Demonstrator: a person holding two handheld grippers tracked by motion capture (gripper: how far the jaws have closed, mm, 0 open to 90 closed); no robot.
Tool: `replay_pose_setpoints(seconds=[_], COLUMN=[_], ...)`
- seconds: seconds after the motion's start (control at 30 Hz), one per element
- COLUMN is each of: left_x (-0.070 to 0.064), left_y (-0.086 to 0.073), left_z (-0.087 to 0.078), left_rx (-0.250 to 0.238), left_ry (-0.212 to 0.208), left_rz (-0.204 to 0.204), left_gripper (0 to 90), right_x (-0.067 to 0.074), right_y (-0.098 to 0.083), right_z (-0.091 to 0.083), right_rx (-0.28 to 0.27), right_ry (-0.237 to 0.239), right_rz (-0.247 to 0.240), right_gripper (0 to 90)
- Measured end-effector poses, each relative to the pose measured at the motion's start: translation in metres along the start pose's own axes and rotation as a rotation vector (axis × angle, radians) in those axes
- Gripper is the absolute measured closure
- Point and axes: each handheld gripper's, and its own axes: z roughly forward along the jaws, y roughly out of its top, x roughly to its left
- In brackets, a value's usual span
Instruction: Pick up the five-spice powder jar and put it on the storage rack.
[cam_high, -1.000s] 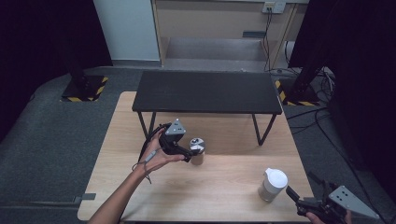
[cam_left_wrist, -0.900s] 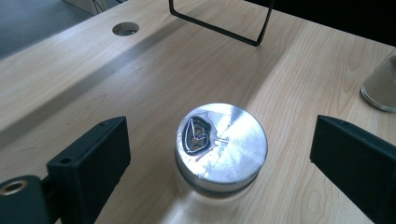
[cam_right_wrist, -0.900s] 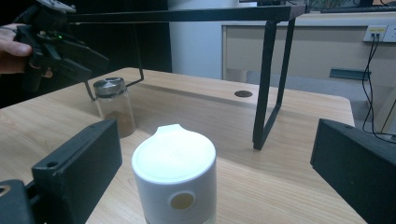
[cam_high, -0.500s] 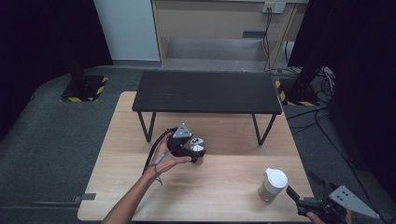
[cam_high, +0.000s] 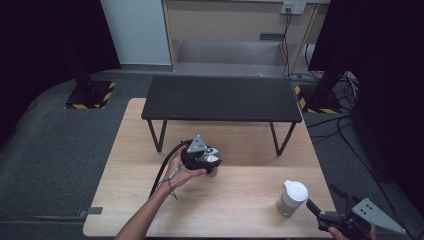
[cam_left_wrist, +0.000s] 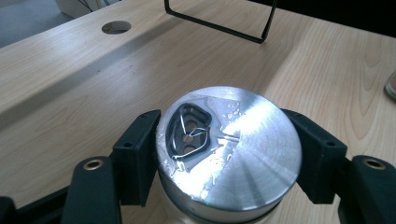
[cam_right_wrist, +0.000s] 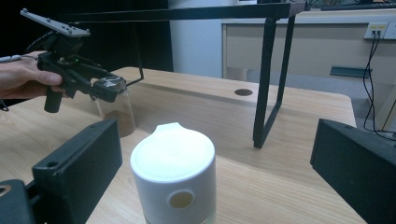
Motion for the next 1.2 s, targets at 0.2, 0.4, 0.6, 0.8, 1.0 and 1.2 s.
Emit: replay_pose_setpoints(seconds=[0.2,0.4,0.6,0.8,1.0,1.2], left_x=[-0.001,-0.002,-0.002,-0.001,-0.001,-0.002], left_y=[0.0,0.001,0.004,0.014,0.026,0.039], left_z=[-0.001,-0.002,-0.009,-0.023,-0.041,-0.058], left_rx=[-0.003,0.001,-0.005,-0.006,0.0,0.007], left_ry=[0.004,-0.001,-0.004,-0.019,-0.033,-0.045], left_rz=[0.015,0.014,0.016,0.033,0.052,0.067], left_gripper=[32.8,33.2,33.3,33.3,33.3,33.4], right_x=[0.0,0.0,0.0,0.0,0.0,0.001], right_y=[0.0,0.0,0.0,0.0,0.0,0.0], right_z=[0.0,0.0,-0.001,0.0,0.0,0.0], right_rx=[-0.001,-0.002,-0.002,-0.002,-0.001,0.001], right_ry=[0.001,0.0,0.0,0.002,0.004,0.007], right_rz=[0.001,-0.004,-0.003,-0.004,-0.002,-0.004], right_gripper=[2.6,2.6,2.8,2.8,2.8,2.8])
